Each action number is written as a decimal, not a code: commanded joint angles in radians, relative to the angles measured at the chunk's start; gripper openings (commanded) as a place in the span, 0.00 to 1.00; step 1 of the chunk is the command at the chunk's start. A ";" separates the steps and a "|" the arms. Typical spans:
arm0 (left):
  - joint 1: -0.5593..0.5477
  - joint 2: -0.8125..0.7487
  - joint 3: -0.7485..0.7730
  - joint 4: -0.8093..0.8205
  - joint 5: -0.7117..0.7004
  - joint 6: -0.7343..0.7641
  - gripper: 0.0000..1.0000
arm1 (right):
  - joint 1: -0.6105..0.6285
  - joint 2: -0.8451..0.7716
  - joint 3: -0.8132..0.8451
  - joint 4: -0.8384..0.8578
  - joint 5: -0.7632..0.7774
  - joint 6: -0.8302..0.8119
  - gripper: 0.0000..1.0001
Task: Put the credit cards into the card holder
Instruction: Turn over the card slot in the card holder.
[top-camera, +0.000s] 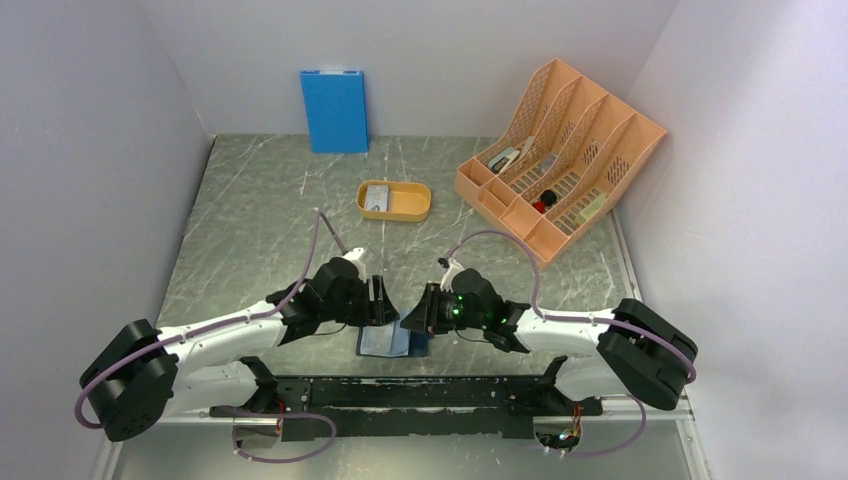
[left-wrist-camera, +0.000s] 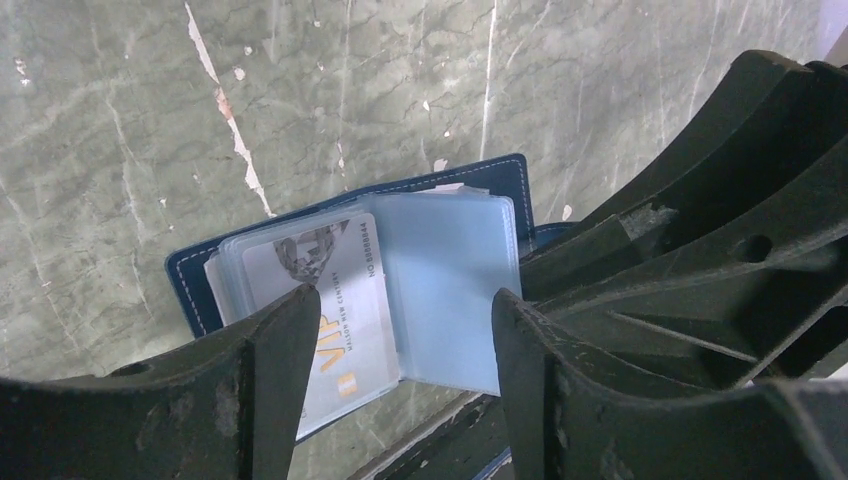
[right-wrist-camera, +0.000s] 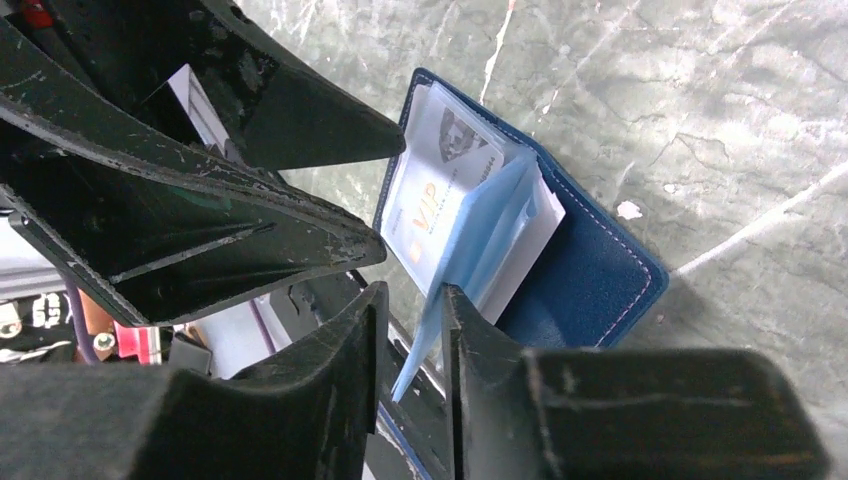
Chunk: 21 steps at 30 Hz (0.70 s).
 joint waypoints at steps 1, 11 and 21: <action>-0.006 -0.007 -0.013 0.077 0.024 -0.018 0.68 | -0.019 0.007 -0.024 0.072 -0.039 -0.003 0.34; -0.007 0.058 -0.026 0.157 0.072 -0.045 0.69 | -0.044 0.042 -0.078 0.231 -0.117 0.037 0.49; -0.005 0.110 -0.031 0.208 0.108 -0.058 0.68 | -0.047 0.076 -0.095 0.323 -0.164 0.052 0.49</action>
